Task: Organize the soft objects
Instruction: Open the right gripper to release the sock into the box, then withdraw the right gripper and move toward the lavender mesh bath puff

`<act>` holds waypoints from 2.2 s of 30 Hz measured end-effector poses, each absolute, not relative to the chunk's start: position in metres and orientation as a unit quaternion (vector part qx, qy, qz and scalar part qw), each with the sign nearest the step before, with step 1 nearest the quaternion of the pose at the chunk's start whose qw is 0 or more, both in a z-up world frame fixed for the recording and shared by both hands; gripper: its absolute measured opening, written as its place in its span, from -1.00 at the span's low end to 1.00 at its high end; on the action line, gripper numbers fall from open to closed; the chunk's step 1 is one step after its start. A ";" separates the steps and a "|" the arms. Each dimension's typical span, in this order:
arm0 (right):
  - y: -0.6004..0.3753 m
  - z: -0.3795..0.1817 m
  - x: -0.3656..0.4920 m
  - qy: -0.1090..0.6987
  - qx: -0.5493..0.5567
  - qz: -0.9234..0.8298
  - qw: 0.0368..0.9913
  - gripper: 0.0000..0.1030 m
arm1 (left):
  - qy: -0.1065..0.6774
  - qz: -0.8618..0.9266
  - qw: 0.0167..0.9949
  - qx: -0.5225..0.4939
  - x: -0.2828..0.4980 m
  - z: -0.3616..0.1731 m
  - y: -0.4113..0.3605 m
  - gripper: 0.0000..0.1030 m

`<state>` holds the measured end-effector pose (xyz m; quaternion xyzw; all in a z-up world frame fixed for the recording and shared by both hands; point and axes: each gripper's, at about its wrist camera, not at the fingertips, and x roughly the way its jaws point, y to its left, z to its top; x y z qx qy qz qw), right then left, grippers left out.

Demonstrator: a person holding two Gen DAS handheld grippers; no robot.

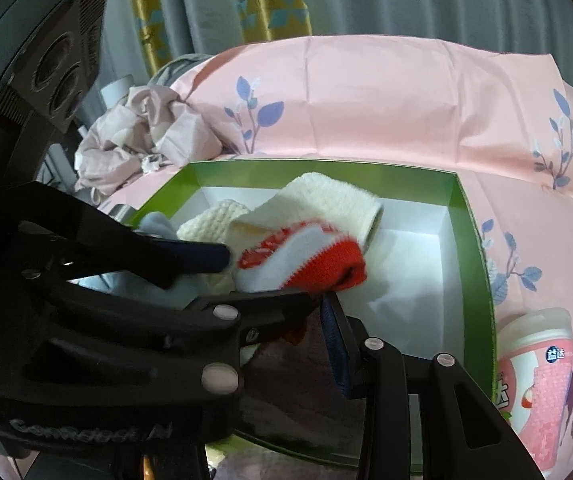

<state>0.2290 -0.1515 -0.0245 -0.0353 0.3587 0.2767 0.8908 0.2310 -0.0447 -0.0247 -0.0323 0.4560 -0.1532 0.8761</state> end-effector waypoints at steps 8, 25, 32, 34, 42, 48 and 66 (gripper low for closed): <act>-0.163 -0.019 0.224 0.358 -0.032 0.252 0.898 0.09 | 0.448 -0.139 0.883 -0.022 0.222 -0.015 -0.043 0.88; -0.201 0.001 0.161 0.354 -0.008 0.215 0.910 0.51 | 0.419 -0.123 0.899 -0.029 0.149 0.016 -0.026 0.98; -0.208 0.011 0.121 0.349 -0.013 0.204 0.915 0.62 | 0.408 -0.121 0.904 -0.036 0.103 0.022 -0.019 0.98; -0.209 0.013 0.114 0.349 -0.012 0.206 0.914 0.62 | 0.408 -0.120 0.904 -0.044 0.091 0.022 -0.017 0.98; -0.210 0.020 0.084 0.345 -0.019 0.212 0.914 0.62 | 0.419 -0.097 0.901 -0.061 0.059 0.013 -0.006 0.98; -0.209 0.017 0.074 0.350 -0.024 0.213 0.912 0.62 | 0.422 -0.089 0.899 -0.074 0.046 0.007 0.004 0.98; -0.209 -0.016 0.053 0.394 -0.031 0.215 0.893 0.62 | 0.447 -0.088 0.886 -0.085 0.027 -0.017 0.007 0.98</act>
